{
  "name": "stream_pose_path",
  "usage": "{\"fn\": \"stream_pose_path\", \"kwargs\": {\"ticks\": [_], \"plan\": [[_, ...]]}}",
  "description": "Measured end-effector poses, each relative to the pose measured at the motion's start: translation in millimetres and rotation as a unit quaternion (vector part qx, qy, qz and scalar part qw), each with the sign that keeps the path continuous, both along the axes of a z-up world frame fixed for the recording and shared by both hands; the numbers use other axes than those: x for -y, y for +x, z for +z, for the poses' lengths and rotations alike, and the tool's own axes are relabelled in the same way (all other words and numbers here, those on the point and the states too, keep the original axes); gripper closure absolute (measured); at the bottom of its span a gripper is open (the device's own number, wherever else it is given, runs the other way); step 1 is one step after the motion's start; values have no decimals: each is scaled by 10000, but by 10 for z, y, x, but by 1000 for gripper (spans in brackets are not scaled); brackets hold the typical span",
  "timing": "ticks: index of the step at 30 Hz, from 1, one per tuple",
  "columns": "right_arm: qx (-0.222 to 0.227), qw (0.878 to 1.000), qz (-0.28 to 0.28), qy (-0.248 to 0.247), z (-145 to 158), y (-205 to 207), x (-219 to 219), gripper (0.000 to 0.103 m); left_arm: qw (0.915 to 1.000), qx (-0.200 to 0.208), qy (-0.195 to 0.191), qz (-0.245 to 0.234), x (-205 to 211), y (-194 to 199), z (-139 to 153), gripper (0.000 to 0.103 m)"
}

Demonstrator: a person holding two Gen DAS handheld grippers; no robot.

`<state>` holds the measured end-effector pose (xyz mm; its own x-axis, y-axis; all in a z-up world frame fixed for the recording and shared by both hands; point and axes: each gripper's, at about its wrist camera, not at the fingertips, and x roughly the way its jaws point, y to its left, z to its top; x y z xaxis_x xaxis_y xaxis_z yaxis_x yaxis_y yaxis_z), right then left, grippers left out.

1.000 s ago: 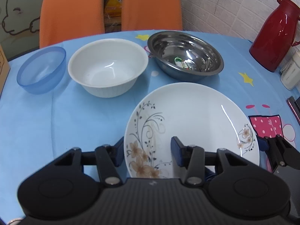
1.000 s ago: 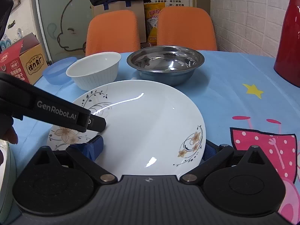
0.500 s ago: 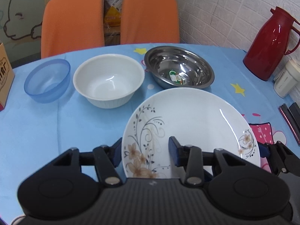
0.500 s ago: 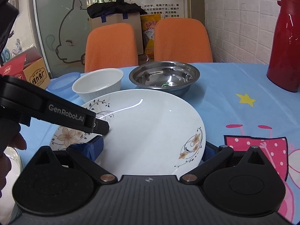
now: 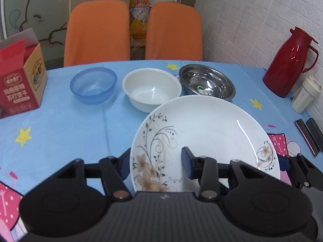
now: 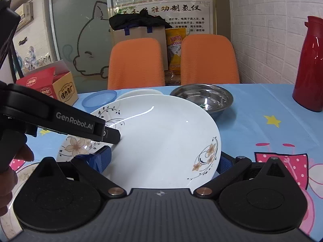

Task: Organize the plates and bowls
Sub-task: 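Carry the floral plate onto the plate stack and open the left gripper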

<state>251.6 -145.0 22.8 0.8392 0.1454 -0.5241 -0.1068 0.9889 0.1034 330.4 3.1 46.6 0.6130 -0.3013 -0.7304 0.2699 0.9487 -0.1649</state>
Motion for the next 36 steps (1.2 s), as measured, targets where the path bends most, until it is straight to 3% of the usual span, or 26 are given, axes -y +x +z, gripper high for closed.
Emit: {"fn": "stream_pose_path", "kwargs": {"ticks": [14, 24, 29, 36], "plan": [[-163, 9976, 675, 22, -34, -511, -1005, 12, 9969, -74, -97, 777, -1148, -813, -142, 63], [-426, 9942, 988, -61, -224, -762, -1308, 12, 9958, -6, -5, 920, -1400, -1113, -319, 62], [-371, 9941, 1018, -38, -229, -783, -1295, 13, 9956, -258, -353, 834, -1502, -1067, -440, 60], [-341, 9936, 990, -434, -248, -796, -1324, 13, 9947, 487, -130, 901, -1453, -1168, -172, 50]]}}
